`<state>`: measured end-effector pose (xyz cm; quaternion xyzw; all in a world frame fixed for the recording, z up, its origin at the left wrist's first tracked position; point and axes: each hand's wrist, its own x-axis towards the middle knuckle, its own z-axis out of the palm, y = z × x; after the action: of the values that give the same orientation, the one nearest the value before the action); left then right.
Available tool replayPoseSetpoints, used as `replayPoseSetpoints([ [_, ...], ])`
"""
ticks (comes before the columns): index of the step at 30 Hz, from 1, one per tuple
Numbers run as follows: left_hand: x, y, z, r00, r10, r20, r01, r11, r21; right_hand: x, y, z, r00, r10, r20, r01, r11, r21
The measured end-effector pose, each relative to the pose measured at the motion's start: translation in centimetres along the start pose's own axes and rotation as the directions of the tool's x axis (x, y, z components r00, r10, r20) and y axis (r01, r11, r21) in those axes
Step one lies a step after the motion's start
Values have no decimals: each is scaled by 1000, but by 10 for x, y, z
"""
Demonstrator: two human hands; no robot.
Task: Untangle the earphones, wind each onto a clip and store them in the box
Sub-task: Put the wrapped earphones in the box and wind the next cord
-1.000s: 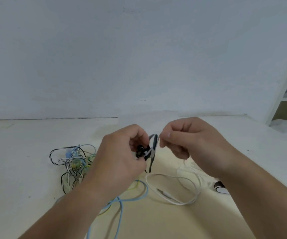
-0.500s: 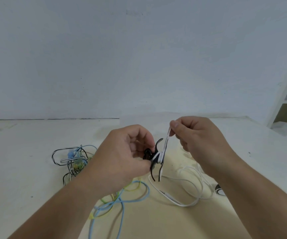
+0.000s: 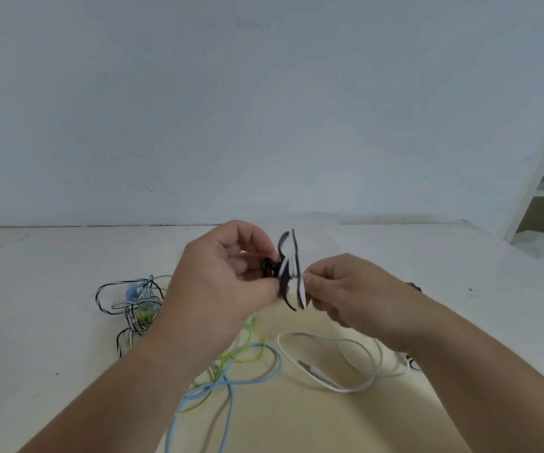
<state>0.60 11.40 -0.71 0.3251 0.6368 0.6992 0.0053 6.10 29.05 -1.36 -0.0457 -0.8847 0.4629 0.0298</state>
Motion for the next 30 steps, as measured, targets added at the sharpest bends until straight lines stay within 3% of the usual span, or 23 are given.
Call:
replayPoseSetpoints([
  [3, 3, -6, -2, 988, 10, -155, -6, 1000, 22, -5, -4, 7, 974, -111, 196, 98, 992, 77],
  [7, 6, -13, -8, 970, 47, -238, 6, 976, 217, -11, -10, 5, 936, -187, 298, 161, 981, 109],
  [13, -3, -13, 1, 984, 169, -56, -105, 803, 587, -16, -18, -5, 960, -201, 194, 194, 980, 54],
  [17, -7, -12, 4, 984, 159, 76, -169, 723, 670, -11, -18, -5, 970, -238, -52, 225, 957, -183],
  [19, -7, -12, 3, 988, 132, 85, -155, 721, 676, -11, -18, -9, 952, -251, -173, 216, 956, -196],
  [21, -6, -14, 2, 990, 102, 93, -138, 744, 654, -13, -18, -12, 941, -245, -235, 226, 969, -102],
  [25, -6, -16, 2, 990, 1, 144, -73, 863, 500, -6, -12, -16, 904, -202, -378, 219, 976, 2],
  [30, -4, -13, 3, 981, -49, 186, -11, 950, 313, -1, -5, -17, 892, -131, -432, 217, 964, 155],
])
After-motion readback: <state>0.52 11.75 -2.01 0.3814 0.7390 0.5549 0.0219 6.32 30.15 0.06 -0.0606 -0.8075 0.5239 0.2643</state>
